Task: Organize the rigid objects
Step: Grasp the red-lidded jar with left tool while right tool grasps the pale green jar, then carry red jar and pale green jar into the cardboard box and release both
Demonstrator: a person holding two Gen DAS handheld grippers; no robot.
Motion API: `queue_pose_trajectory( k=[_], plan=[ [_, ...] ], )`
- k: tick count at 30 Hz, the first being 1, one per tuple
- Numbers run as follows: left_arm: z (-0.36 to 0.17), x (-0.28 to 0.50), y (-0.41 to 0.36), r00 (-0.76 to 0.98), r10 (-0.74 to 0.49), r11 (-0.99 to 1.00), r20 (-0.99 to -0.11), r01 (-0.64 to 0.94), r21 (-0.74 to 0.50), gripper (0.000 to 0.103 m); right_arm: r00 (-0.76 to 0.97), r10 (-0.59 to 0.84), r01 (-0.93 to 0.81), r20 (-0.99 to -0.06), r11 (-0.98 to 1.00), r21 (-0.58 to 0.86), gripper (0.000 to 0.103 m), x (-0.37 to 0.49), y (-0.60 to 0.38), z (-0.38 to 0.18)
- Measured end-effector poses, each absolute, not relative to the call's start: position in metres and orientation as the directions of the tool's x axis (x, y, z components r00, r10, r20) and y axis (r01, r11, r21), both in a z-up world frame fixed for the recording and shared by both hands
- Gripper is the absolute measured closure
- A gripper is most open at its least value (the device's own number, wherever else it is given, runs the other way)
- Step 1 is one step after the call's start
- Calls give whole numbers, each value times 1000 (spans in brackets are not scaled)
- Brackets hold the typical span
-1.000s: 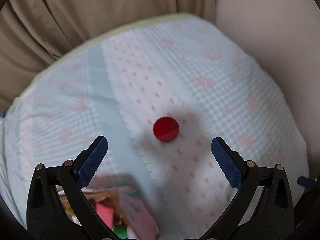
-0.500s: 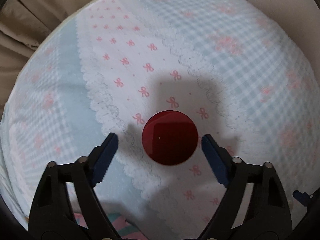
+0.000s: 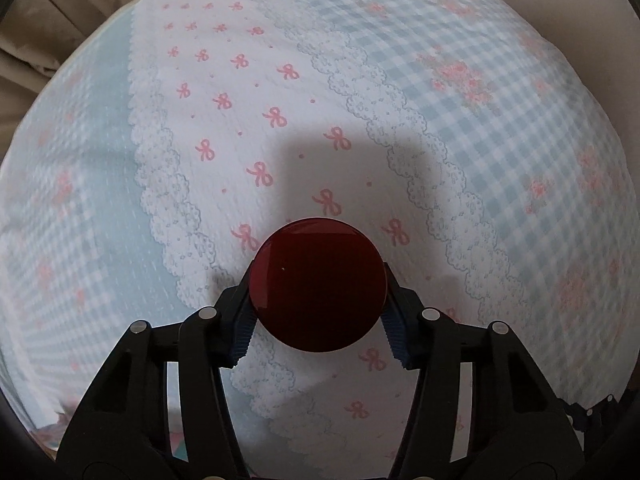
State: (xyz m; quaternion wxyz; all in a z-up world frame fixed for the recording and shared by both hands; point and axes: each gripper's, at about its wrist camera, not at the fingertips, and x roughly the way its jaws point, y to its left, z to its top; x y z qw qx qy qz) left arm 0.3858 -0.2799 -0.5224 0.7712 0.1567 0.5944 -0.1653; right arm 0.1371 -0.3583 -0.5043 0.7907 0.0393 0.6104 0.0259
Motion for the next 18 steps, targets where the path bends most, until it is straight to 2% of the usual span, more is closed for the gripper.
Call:
queue_pose_trajectory(
  k=[10, 18],
  plan=[
    [-499, 381, -281, 260, -88, 906, -962, 421, 31, 52, 281, 60, 8, -958, 998, 65, 34, 152, -375, -481],
    [-424, 356, -268, 346, -120, 928, -930, 372, 18, 52, 353, 29, -3, -935, 1000, 31, 34, 149, -386, -430]
  ],
)
